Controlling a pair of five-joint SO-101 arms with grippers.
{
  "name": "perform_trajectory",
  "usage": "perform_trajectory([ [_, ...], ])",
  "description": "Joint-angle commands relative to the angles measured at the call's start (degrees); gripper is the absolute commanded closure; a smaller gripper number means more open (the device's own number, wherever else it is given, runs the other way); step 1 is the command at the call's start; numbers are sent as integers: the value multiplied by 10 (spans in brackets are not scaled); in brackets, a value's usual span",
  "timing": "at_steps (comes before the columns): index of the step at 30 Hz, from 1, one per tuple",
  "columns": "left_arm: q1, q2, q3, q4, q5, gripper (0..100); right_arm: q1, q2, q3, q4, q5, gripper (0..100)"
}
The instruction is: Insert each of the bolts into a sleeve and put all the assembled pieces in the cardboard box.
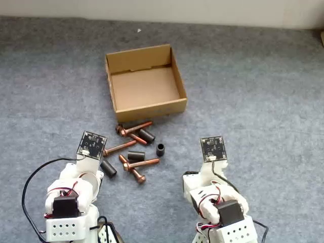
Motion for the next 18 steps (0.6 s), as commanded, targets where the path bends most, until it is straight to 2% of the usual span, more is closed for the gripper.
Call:
perform_trajectory([
  [1,-1,-5,11,2,-4,993,2,-6,85,6,-4,993],
  [4,-2,-6,9,1,-4,993,2,-6,58,6,-3,993],
  [6,-2,-6,7,0,-3,993,2,-6,23,6,26,992],
  [12,-4,-6,-15,-4,-3,993,9,-6,-23,-24,305,992],
  [13,-2,-6,-15,-4,-3,993,15,-6,-24,-26,319,992],
  [18,-6,-6,-13,-25,-4,993,24,-2,-99,-32,294,992],
])
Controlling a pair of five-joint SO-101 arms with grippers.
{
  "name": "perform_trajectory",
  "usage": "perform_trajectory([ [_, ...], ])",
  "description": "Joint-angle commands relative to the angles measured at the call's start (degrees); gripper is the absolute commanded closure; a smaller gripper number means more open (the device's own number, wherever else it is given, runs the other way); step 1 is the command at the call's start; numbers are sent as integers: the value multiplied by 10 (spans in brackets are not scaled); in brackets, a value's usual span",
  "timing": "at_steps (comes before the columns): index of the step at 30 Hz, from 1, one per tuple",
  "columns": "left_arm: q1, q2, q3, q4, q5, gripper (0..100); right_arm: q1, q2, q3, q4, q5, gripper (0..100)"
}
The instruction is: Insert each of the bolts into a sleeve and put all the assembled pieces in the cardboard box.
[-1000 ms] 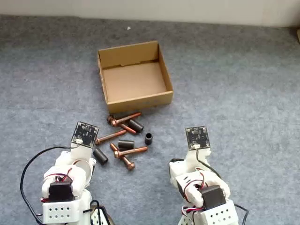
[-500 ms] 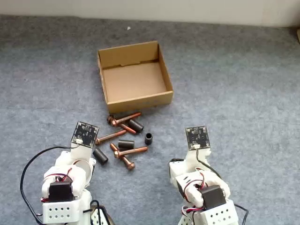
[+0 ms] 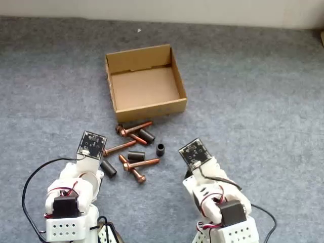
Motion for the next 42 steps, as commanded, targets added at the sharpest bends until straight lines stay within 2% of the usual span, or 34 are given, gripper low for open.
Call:
perform_trajectory([
  [1,-6,-6,-9,-22,-4,993,3,2,-73,-12,3,992],
  [6,-6,-4,15,-65,-4,993,-8,60,-139,-15,3,992],
  [10,-7,-4,15,-65,-4,993,-47,210,-216,-15,0,992],
  [13,-10,-4,15,-65,-4,993,-69,335,-291,-13,-39,992],
  [20,-65,-4,15,-69,-4,993,-136,565,-410,-16,-88,992],
  [27,-65,-4,15,-69,-4,993,-145,673,-444,-112,-140,992],
  [42,-65,-4,15,-69,-4,993,-144,803,-449,-232,-163,992],
])
